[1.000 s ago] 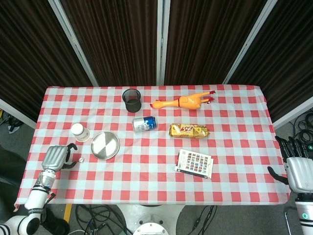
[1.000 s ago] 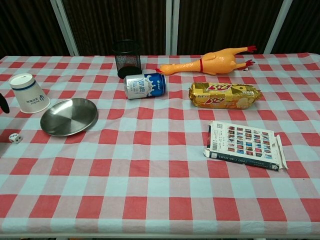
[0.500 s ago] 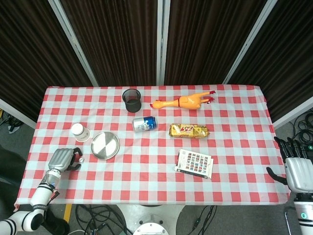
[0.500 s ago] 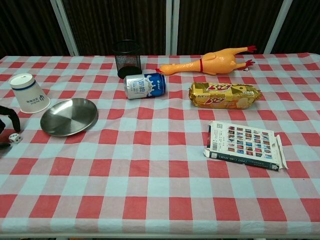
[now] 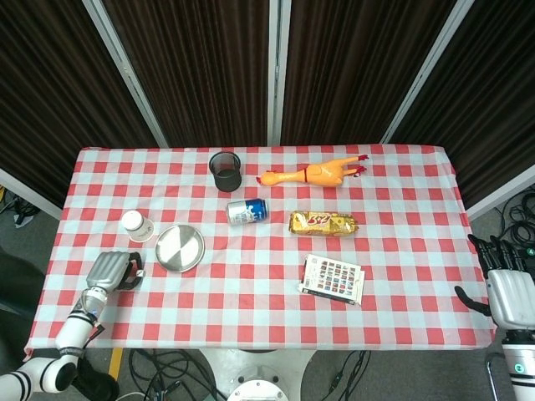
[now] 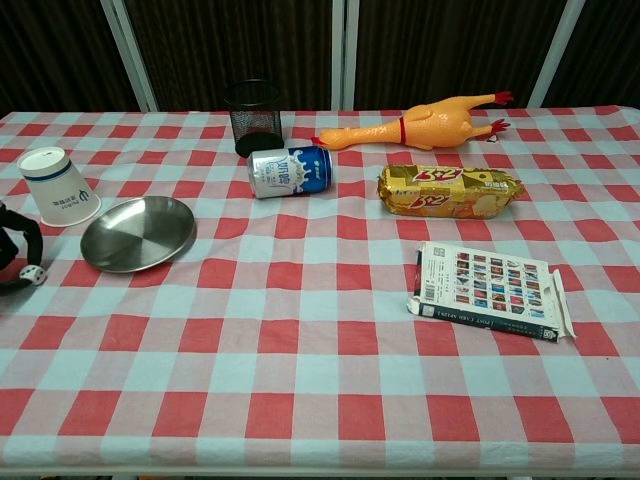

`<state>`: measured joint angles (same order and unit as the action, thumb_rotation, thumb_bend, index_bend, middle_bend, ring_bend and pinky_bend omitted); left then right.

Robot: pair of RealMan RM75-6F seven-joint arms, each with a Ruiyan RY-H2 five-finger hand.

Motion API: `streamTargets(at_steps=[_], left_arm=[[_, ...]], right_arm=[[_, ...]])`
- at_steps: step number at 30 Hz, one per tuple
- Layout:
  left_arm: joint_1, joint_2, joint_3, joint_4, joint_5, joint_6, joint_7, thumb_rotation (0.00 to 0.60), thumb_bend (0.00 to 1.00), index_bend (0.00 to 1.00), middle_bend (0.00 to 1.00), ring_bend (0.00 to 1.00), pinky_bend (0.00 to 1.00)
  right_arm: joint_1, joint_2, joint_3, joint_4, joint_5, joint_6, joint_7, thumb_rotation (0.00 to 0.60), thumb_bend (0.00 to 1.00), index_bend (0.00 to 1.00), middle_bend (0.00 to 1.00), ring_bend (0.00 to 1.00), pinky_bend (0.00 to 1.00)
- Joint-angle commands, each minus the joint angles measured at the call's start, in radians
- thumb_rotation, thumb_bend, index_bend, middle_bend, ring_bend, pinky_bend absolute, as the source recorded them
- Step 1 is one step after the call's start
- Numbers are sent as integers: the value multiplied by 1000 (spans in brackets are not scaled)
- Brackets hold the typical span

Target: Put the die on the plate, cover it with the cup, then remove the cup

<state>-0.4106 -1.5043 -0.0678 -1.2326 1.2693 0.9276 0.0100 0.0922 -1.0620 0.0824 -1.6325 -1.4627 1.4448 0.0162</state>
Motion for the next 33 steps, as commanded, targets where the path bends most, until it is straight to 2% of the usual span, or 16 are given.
streamTargets(at_steps=[1, 6, 11, 17, 19, 25, 30, 33], left_arm=[[-12, 4, -5, -11, 8, -3, -3, 600, 364, 565, 848, 839, 940], [-39, 11, -51, -69, 24, 44, -8, 600, 365, 568, 848, 839, 940], [-108, -22, -93, -71, -15, -1, 66, 600, 357, 561, 843, 838, 940], [-158, -73, -112, -49, -94, -44, 160, 600, 328, 489, 835, 837, 940], [-162, -82, -112, -43, -114, -41, 186, 600, 292, 431, 829, 837, 940], [-132, -69, -106, -80, -145, 34, 232, 600, 221, 277, 795, 834, 940], [-57, 8, -116, -159, -134, 156, 169, 600, 205, 264, 772, 815, 940], [-21, 44, -132, -166, -160, 182, 105, 600, 192, 267, 739, 772, 931]], right_arm=[[0, 0, 0, 2, -4, 2, 4, 600, 139, 45, 143, 0, 16], [0, 2, -1, 5, -11, 8, 10, 600, 139, 45, 142, 0, 16], [-1, 2, -3, 12, -19, 12, 24, 600, 139, 45, 142, 0, 16], [-12, 5, -6, 20, -8, 17, 39, 600, 139, 45, 142, 0, 17], [-15, 5, -6, 21, -8, 21, 40, 600, 139, 45, 142, 0, 17], [-17, 6, -9, 27, -16, 23, 55, 600, 139, 45, 142, 0, 17], [-18, 8, -6, 24, -25, 35, 48, 600, 139, 46, 145, 0, 20], [-18, 6, -4, 24, -34, 45, 45, 600, 139, 52, 150, 0, 24]])
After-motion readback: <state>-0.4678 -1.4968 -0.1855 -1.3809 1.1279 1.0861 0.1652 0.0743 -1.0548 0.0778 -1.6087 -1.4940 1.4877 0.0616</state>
